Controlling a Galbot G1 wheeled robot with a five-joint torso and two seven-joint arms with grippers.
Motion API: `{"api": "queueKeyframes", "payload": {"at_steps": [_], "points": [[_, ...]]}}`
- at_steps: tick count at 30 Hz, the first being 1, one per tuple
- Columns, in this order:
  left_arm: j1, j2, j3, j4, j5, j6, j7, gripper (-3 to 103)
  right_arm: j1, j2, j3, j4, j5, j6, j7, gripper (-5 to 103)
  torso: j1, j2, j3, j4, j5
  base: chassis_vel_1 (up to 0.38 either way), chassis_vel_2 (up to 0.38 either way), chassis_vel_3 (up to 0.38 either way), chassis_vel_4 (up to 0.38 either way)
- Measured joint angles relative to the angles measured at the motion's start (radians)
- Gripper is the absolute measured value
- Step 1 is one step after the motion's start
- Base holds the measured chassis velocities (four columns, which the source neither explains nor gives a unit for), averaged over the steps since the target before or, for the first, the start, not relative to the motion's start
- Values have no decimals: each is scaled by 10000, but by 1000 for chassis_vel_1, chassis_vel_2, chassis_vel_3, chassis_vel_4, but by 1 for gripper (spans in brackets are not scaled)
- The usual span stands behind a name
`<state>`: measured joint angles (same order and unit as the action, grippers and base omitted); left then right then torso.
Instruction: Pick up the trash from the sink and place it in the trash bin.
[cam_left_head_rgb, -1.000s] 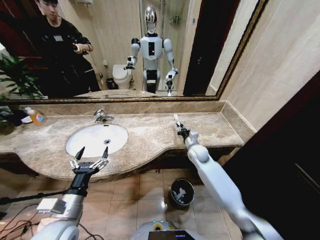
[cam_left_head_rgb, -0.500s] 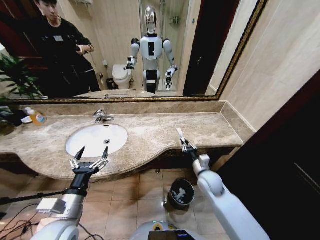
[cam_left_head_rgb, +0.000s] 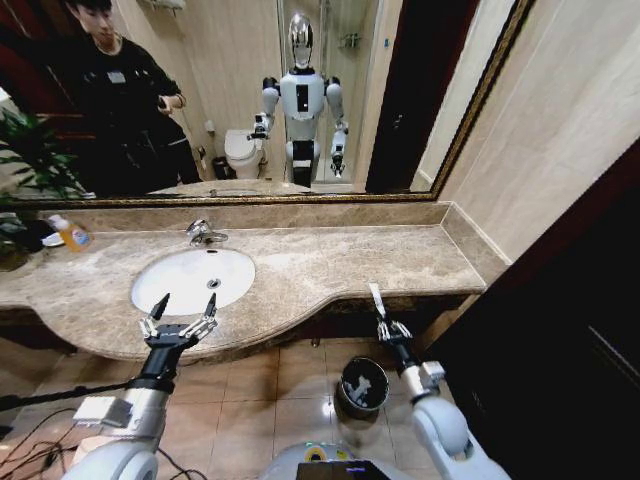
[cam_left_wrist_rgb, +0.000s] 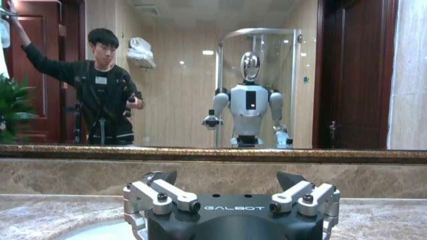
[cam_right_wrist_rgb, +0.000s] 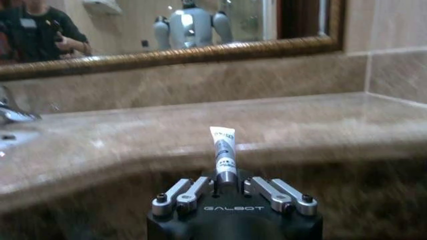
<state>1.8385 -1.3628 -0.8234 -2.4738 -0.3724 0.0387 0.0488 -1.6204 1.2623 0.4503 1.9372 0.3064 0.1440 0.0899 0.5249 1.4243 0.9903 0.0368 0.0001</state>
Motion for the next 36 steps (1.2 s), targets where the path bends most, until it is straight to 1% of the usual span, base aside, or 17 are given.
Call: {"api": "queueKeyframes", "payload": {"at_steps": [1,2,4,5,7,8,13,15,18,19,20,21,22,23,26,30,36], "points": [[0,-1,0,0,0,0,0,100,-42,0,15,-79,1,82,0,18,0,0,0,0,0,0,0,0,0],[0,0,0,0,0,0,0,100,-221,-9,54,-567,5,471,2,18,1,0,0,0,-1,0,0,0,0],[0,0,0,0,0,0,0,100,-245,-10,54,-749,-1,577,2,18,1,0,0,0,-2,0,0,0,0],[0,0,0,0,0,0,0,100,-236,12,52,-1318,-69,885,-3,18,1,0,1,0,-1,0,0,0,0],[0,0,0,0,0,0,0,100,-194,39,42,-1583,-105,1003,-9,18,1,0,1,-1,-2,0,0,0,0],[0,0,0,0,0,0,0,100,-45,134,-33,-2181,-136,1143,-29,18,1,0,0,0,1,0,0,0,0],[0,0,0,0,0,0,0,100,454,202,-378,-3462,-85,1150,-152,18,1,0,1,0,-1,0,0,0,0],[0,0,0,0,0,0,0,100,577,229,-411,-3705,-85,1150,-169,18,1,0,1,1,-2,0,0,0,0],[0,0,0,0,0,0,0,100,1165,389,-451,-5093,-143,1211,-205,18,1,-1,1,1,0,0,0,0,0],[0,0,0,0,0,0,0,100,1165,389,-451,-5093,-143,1211,-205,18,1,-1,1,1,0,0,0,0,0],[0,0,0,0,0,0,0,100,1275,397,-458,-5378,-182,1267,-209,18,1,-1,1,1,0,0,0,0,0],[0,0,0,0,0,-1,0,100,1614,404,-480,-6239,-272,1418,-246,18,1,-2,1,1,0,0,0,0,0],[0,-1,0,0,0,-1,0,100,1762,409,-495,-6627,-291,1497,-261,18,1,-2,1,1,-2,0,0,0,0],[0,-1,0,0,0,-1,0,100,1762,409,-495,-6627,-291,1497,-261,18,1,-2,1,1,-2,0,0,0,0],[0,-1,0,0,0,0,0,100,2331,487,-519,-8109,-326,1717,-299,18,1,-2,1,1,0,0,0,0,0],[0,0,0,0,0,0,0,100,2652,589,-539,-8844,-332,1755,-323,18,2,-2,1,0,0,0,0,0,0],[0,0,0,0,0,0,0,100,2934,830,-568,-9129,-332,1771,-323,18,2,-2,1,1,-1,0,0,0,0]]}}
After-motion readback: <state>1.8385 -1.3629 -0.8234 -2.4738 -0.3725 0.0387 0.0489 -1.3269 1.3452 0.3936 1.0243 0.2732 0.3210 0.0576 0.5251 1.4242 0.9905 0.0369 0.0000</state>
